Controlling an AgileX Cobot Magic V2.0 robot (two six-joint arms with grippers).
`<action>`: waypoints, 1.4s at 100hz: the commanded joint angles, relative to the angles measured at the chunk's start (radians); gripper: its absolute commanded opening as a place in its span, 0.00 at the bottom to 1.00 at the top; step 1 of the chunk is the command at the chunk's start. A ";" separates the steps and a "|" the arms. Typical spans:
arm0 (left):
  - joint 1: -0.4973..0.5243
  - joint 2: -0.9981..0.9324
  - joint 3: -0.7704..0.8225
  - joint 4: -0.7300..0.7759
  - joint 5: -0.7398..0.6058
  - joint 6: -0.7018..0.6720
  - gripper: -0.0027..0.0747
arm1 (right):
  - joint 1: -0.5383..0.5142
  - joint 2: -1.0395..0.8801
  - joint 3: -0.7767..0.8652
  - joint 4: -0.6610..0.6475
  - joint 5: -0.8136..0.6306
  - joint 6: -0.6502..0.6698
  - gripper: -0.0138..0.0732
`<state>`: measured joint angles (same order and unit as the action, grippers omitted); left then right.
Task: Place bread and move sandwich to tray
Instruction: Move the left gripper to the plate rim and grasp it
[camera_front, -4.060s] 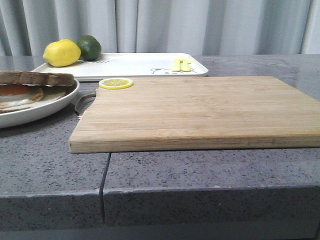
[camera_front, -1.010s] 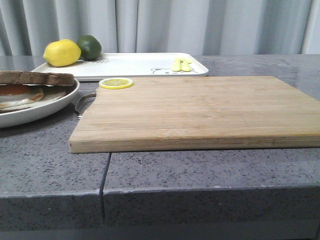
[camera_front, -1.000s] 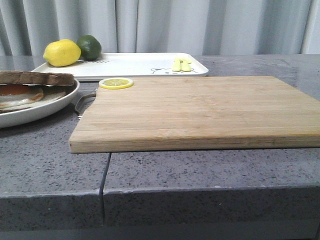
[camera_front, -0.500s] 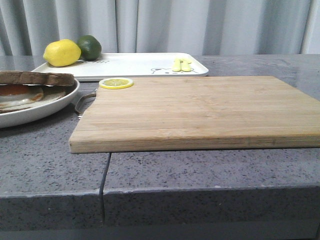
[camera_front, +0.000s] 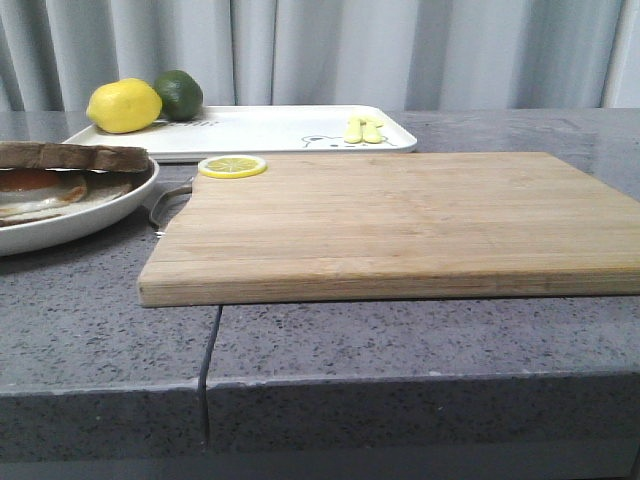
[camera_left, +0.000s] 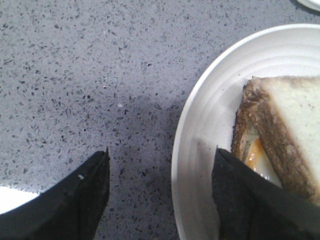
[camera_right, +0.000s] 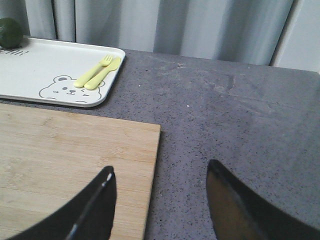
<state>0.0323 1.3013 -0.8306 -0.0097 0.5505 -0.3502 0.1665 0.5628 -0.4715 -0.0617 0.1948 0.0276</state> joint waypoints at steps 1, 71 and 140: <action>0.000 -0.009 -0.034 -0.012 -0.059 -0.010 0.56 | -0.007 -0.001 -0.027 0.001 -0.068 -0.002 0.64; 0.000 0.095 -0.034 -0.031 -0.063 -0.010 0.42 | -0.007 -0.001 -0.027 0.001 -0.067 -0.002 0.64; 0.000 0.055 -0.034 -0.154 -0.068 -0.010 0.01 | -0.007 -0.001 -0.027 0.001 -0.067 -0.002 0.64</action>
<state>0.0323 1.3967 -0.8454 -0.1453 0.4912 -0.3587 0.1665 0.5628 -0.4715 -0.0617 0.2006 0.0276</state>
